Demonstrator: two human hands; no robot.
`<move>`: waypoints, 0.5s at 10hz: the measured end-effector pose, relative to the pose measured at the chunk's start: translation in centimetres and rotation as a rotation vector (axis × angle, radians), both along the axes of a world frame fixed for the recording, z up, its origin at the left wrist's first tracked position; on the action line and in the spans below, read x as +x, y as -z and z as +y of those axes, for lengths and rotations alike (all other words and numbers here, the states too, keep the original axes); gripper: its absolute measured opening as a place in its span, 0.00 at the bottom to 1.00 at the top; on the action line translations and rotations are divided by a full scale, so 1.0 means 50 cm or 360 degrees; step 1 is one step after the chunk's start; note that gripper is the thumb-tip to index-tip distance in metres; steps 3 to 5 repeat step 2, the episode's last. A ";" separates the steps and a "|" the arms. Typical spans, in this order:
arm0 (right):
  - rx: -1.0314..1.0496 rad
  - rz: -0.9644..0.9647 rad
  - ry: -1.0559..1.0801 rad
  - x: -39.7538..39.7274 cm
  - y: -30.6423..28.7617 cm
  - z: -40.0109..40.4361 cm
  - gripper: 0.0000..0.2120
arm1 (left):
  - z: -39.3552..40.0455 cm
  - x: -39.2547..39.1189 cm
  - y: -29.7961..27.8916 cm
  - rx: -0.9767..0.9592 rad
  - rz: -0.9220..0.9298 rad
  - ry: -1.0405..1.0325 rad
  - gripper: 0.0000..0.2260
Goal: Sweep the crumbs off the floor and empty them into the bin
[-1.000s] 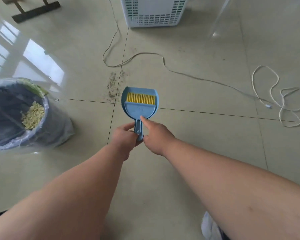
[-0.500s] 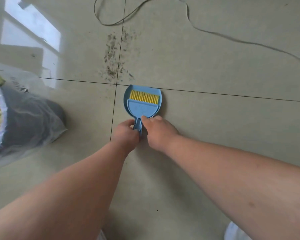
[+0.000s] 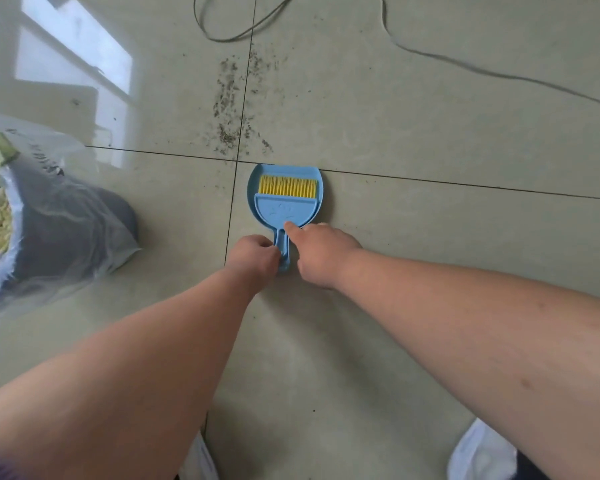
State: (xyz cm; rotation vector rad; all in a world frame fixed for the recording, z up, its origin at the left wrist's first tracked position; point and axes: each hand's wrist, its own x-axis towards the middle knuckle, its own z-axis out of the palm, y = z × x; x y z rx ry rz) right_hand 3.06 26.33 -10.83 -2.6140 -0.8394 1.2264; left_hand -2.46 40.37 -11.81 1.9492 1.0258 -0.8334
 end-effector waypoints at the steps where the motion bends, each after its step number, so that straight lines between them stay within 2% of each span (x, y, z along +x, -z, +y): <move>1: -0.0049 -0.0068 0.0053 -0.006 -0.014 -0.010 0.39 | -0.003 -0.006 -0.011 0.0028 -0.0022 0.0090 0.09; 2: -0.0129 -0.0147 0.0171 -0.005 -0.043 -0.036 0.42 | -0.010 -0.025 -0.026 0.0120 0.0032 0.0276 0.12; 5: -0.0129 -0.0147 0.0171 -0.005 -0.043 -0.036 0.42 | -0.010 -0.025 -0.026 0.0120 0.0032 0.0276 0.12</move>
